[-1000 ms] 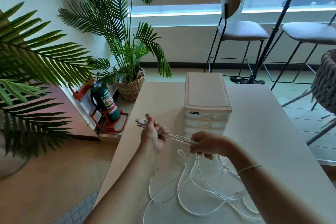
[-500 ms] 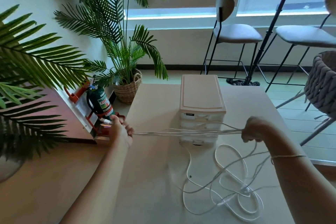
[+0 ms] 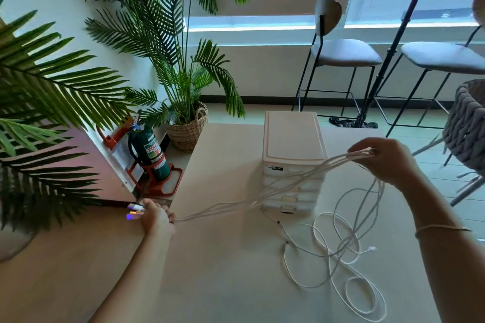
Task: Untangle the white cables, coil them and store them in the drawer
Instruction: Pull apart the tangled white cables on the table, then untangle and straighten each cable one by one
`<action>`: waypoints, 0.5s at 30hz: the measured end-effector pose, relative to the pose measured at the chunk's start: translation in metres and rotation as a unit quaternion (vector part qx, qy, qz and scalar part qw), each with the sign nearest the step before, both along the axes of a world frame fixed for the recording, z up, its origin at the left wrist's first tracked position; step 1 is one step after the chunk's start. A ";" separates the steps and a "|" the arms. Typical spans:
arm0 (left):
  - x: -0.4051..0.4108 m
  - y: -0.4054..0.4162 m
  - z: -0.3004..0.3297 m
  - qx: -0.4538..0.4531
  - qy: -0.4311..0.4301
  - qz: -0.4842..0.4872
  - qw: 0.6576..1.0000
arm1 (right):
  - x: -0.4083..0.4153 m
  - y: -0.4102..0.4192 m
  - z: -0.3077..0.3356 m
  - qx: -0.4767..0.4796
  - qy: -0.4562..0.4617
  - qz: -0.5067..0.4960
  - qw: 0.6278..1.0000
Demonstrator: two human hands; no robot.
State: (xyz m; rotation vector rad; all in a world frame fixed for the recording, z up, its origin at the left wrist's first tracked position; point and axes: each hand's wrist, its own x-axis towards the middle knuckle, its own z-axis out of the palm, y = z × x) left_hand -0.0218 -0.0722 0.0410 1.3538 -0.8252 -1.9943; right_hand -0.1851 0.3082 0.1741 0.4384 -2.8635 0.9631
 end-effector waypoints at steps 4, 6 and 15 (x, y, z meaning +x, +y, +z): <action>0.006 0.002 -0.006 -0.004 -0.033 0.005 0.999 | 0.006 -0.002 0.016 -0.112 -0.183 0.087 0.973; 0.005 0.007 -0.003 -0.027 -0.055 -0.009 0.998 | 0.010 -0.009 0.022 -0.044 -0.230 0.132 0.963; -0.016 0.018 0.019 -0.054 -0.081 -0.108 0.989 | 0.036 -0.062 0.017 0.037 -0.210 0.223 0.951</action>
